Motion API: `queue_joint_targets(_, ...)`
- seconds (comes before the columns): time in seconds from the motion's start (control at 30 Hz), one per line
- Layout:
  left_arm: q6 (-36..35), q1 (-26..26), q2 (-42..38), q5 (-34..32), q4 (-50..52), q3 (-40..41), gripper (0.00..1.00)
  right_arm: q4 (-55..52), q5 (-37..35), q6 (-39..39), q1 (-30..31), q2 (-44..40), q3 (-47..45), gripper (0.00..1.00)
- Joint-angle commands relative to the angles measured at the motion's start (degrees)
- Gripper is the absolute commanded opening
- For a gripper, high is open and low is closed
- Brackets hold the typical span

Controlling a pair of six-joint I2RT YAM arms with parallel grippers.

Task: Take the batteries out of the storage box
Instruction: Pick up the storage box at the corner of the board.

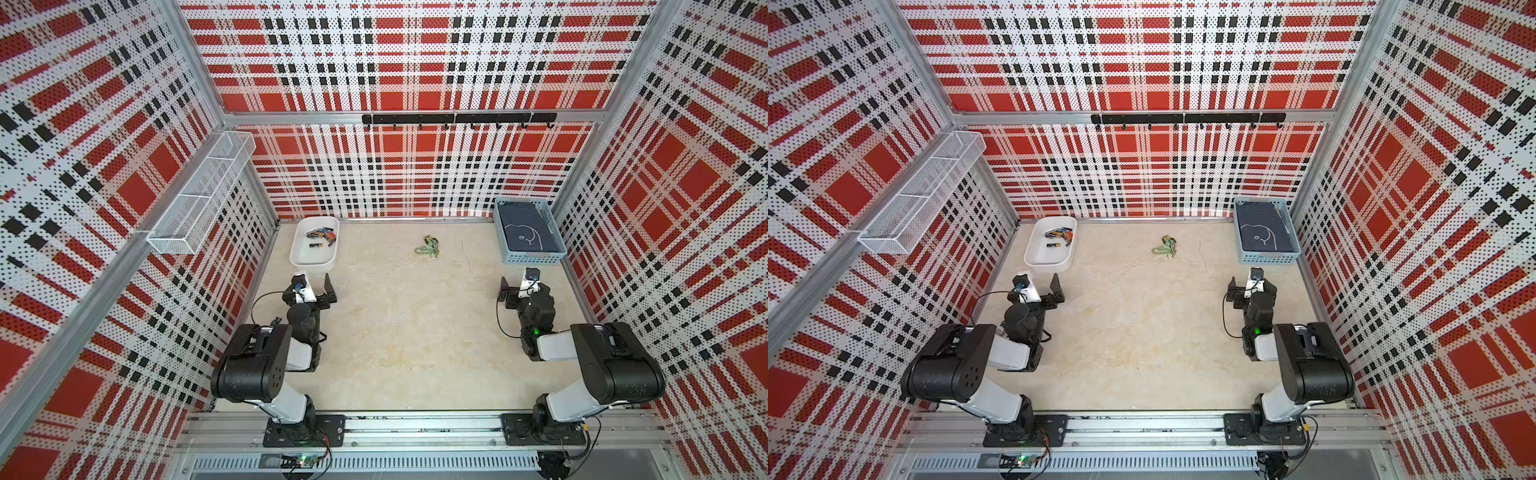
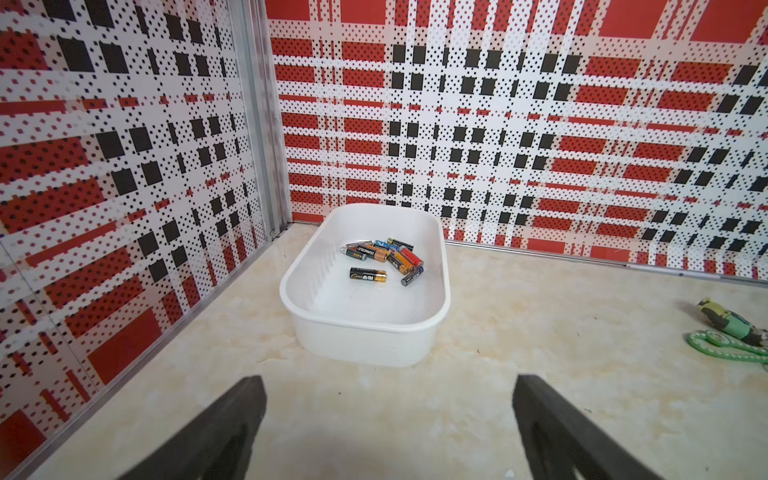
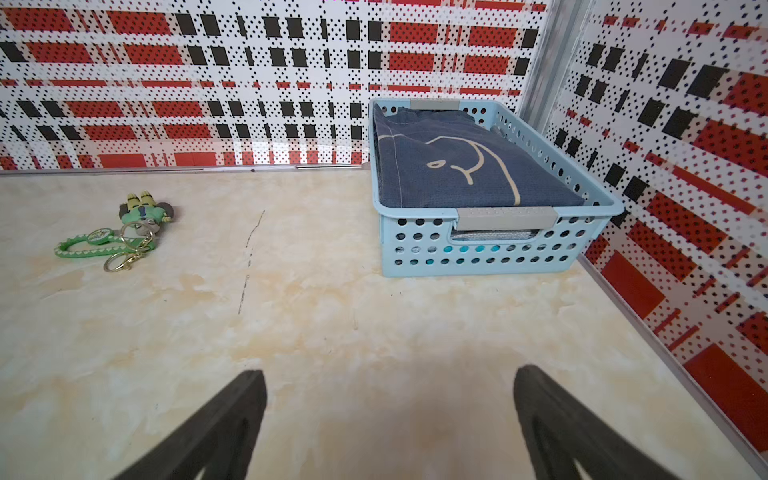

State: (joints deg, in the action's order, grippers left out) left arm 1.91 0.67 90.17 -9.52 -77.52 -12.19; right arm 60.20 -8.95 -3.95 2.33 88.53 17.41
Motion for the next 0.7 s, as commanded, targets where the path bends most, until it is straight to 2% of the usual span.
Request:
queue_joint_targets(0.0,-0.29,-0.22,-0.14,0.05,-0.09,-0.65,0.99,-0.01,0.25,-0.36,-0.22,-0.16,0.68,1.00)
queue_joint_targets(0.23,-0.17,-0.38,-0.17,0.33,-0.09,-0.65,0.99,-0.97,0.39,-0.05,-0.19,-0.73,1.03,1.00)
queue_joint_targets(0.3,-0.03,-0.51,0.00,0.61,-0.09,-0.82,0.99,-10.56,0.73,-0.05,-0.22,-2.61,5.34,1.00)
queue_joint_targets(0.37,0.17,-0.45,-0.50,-0.15,-0.40,-0.40,0.99,-26.81,1.41,-1.94,-0.22,-4.15,13.91,1.00)
queue_joint_targets(0.4,0.54,0.26,-1.75,-3.48,-0.17,-0.50,0.99,-32.08,3.54,-2.52,-0.22,-4.16,16.75,0.98)
queue_joint_targets(0.47,0.45,2.84,-8.91,-12.97,11.63,-3.42,0.96,-37.64,9.48,-3.61,0.83,-5.21,20.16,0.96)
queue_joint_targets(0.53,0.87,5.13,-15.14,-17.44,22.66,-8.11,0.94,-37.90,8.35,-4.64,3.87,-7.95,20.90,0.96)
queue_joint_targets(0.6,4.82,4.50,-17.44,-14.86,36.93,-16.73,0.93,-40.16,5.73,-4.03,7.74,-8.50,24.25,0.96)
queue_joint_targets(0.67,7.63,3.47,-13.90,-11.66,52.67,-29.95,0.89,-49.40,2.79,-4.19,11.04,-4.88,33.50,0.94)
